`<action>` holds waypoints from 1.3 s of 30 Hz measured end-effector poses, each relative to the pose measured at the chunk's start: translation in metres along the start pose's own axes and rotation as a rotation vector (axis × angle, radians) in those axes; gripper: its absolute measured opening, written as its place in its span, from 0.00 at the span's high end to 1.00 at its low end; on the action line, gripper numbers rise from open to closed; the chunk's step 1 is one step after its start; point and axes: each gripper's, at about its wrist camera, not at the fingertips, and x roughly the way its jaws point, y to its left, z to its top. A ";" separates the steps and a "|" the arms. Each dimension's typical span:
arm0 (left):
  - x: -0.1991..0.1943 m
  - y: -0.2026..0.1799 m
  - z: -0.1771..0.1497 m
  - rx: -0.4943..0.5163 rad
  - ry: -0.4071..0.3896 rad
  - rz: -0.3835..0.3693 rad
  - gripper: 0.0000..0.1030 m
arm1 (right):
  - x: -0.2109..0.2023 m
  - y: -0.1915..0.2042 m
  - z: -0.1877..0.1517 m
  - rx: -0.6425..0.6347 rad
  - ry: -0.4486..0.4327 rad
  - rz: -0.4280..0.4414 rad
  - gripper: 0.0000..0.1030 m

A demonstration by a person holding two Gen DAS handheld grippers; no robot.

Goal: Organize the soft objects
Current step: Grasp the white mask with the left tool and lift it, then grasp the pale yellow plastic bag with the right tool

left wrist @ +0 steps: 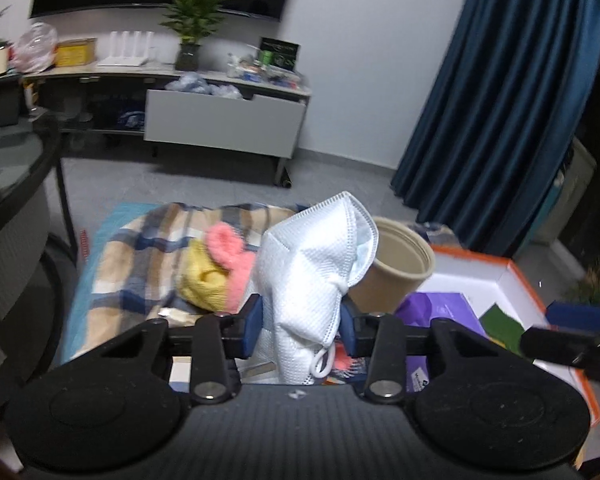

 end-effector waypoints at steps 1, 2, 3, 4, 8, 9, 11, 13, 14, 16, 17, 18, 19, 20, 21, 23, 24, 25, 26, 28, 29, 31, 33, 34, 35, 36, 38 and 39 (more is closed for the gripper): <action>-0.004 0.004 0.001 -0.014 -0.005 0.001 0.61 | 0.001 0.004 0.000 -0.008 0.004 0.009 0.25; -0.008 0.009 0.002 -0.033 -0.009 0.000 0.61 | 0.003 0.009 -0.001 -0.017 0.008 0.016 0.25; -0.013 0.014 0.002 -0.055 -0.015 -0.002 0.61 | 0.004 0.013 -0.001 -0.025 0.011 0.024 0.25; -0.018 0.020 0.002 -0.076 -0.015 -0.016 0.61 | 0.006 0.017 -0.002 -0.032 0.016 0.033 0.25; -0.026 0.035 0.002 -0.156 -0.015 -0.074 0.61 | 0.016 0.039 -0.005 -0.062 0.046 0.068 0.25; -0.028 0.037 0.001 -0.163 -0.019 -0.074 0.61 | 0.018 0.044 -0.006 -0.069 0.053 0.074 0.25; -0.032 0.044 0.003 -0.195 -0.022 -0.101 0.61 | 0.023 0.053 -0.008 -0.086 0.069 0.086 0.25; -0.035 0.048 0.003 -0.222 -0.036 -0.103 0.61 | 0.027 0.062 -0.011 -0.102 0.082 0.100 0.25; -0.037 0.051 0.004 -0.230 -0.039 -0.108 0.61 | 0.029 0.065 -0.013 -0.109 0.092 0.107 0.25; -0.040 0.054 0.004 -0.250 -0.053 -0.107 0.61 | 0.033 0.074 -0.017 -0.127 0.109 0.123 0.25; -0.042 0.059 0.003 -0.259 -0.056 -0.113 0.61 | 0.034 0.077 -0.019 -0.133 0.116 0.130 0.25; -0.042 0.061 0.003 -0.271 -0.056 -0.121 0.61 | 0.036 0.081 -0.020 -0.140 0.124 0.138 0.25; -0.043 0.063 0.003 -0.284 -0.060 -0.124 0.61 | 0.038 0.084 -0.022 -0.140 0.134 0.143 0.25; -0.045 0.066 0.003 -0.290 -0.064 -0.116 0.61 | 0.040 0.086 -0.023 -0.137 0.140 0.146 0.25; -0.047 0.065 0.003 -0.277 -0.070 -0.088 0.61 | 0.042 0.089 -0.025 -0.136 0.146 0.152 0.25; -0.053 0.065 0.005 -0.245 -0.079 -0.036 0.61 | 0.045 0.095 -0.027 -0.140 0.156 0.162 0.25; -0.055 0.066 0.006 -0.240 -0.080 -0.018 0.60 | 0.046 0.099 -0.028 -0.147 0.159 0.165 0.25; -0.057 0.067 0.006 -0.239 -0.079 -0.006 0.60 | 0.048 0.103 -0.029 -0.155 0.162 0.168 0.25; -0.058 0.068 0.006 -0.238 -0.074 0.007 0.60 | 0.049 0.107 -0.029 -0.163 0.163 0.170 0.25; -0.062 0.071 0.003 -0.223 -0.070 0.048 0.60 | 0.053 0.115 -0.030 -0.182 0.168 0.178 0.25; -0.063 0.072 0.002 -0.220 -0.065 0.066 0.60 | 0.055 0.119 -0.030 -0.189 0.170 0.183 0.25; -0.065 0.076 -0.002 -0.216 -0.051 0.089 0.60 | 0.061 0.128 -0.030 -0.200 0.178 0.192 0.25; -0.066 0.080 -0.005 -0.216 -0.043 0.114 0.60 | 0.068 0.137 -0.031 -0.211 0.188 0.201 0.25; -0.066 0.082 -0.007 -0.217 -0.038 0.125 0.60 | 0.070 0.141 -0.031 -0.219 0.191 0.201 0.25; -0.066 0.084 -0.009 -0.221 -0.032 0.129 0.60 | 0.074 0.146 -0.032 -0.230 0.194 0.197 0.25; -0.066 0.086 -0.011 -0.228 -0.028 0.131 0.60 | 0.079 0.151 -0.033 -0.241 0.196 0.186 0.25; -0.066 0.089 -0.014 -0.234 -0.022 0.138 0.60 | 0.088 0.160 -0.035 -0.261 0.205 0.165 0.26; -0.065 0.090 -0.016 -0.238 -0.019 0.139 0.60 | 0.094 0.163 -0.036 -0.264 0.214 0.160 0.28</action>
